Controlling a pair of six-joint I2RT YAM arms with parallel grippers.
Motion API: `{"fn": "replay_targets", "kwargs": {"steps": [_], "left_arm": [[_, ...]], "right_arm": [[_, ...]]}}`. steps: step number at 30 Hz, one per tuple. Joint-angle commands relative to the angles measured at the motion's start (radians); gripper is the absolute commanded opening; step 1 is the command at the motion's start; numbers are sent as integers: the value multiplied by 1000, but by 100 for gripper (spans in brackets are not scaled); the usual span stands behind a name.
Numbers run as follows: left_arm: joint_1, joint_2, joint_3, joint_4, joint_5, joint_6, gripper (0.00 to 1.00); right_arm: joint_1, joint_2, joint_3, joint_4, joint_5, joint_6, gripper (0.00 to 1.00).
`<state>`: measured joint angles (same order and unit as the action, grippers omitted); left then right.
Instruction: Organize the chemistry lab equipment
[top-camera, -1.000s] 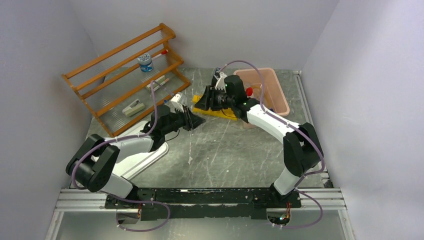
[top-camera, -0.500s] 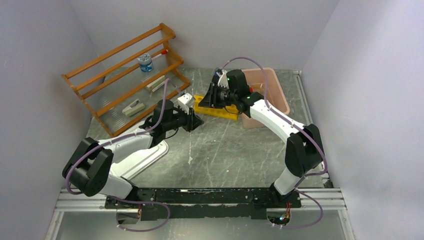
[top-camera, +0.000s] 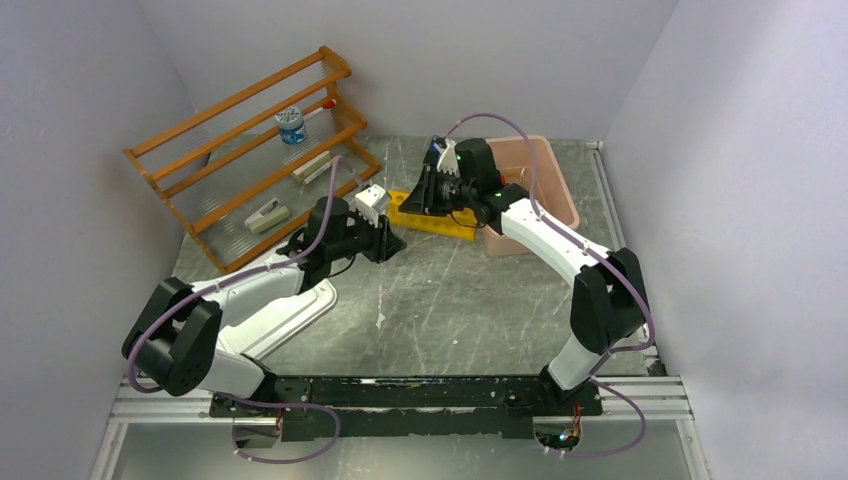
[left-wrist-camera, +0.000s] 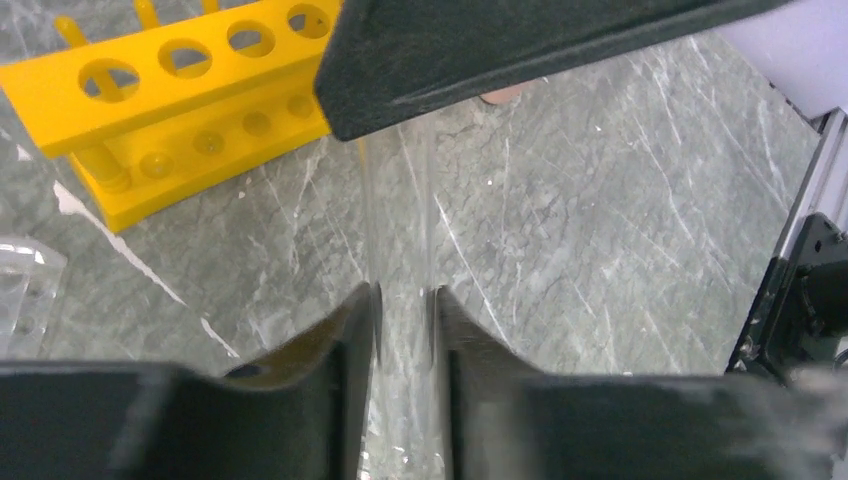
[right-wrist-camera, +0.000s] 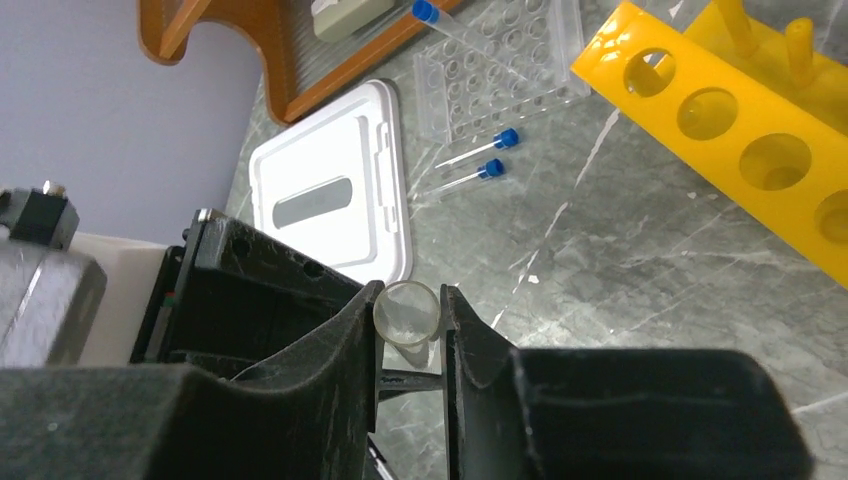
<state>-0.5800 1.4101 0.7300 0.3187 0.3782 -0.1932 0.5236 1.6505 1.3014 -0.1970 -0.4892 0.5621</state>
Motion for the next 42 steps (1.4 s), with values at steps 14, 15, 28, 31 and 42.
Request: {"fn": "replay_targets", "kwargs": {"steps": [14, 15, 28, 31, 42], "left_arm": [[34, -370, 117, -266, -636, -93, 69], [34, -379, 131, -289, -658, -100, 69], [36, -484, 149, -467, -830, -183, 70], [38, -472, 134, -503, -816, -210, 69], [38, -427, 98, -516, -757, -273, 69]], "right_arm": [[46, 91, 426, -167, 480, -345, 12], [58, 111, 458, -176, 528, -370, 12], [170, 288, 566, -105, 763, -523, 13], [182, 303, 545, -48, 764, -539, 13], [188, 302, 468, 8, 741, -548, 13]]}}
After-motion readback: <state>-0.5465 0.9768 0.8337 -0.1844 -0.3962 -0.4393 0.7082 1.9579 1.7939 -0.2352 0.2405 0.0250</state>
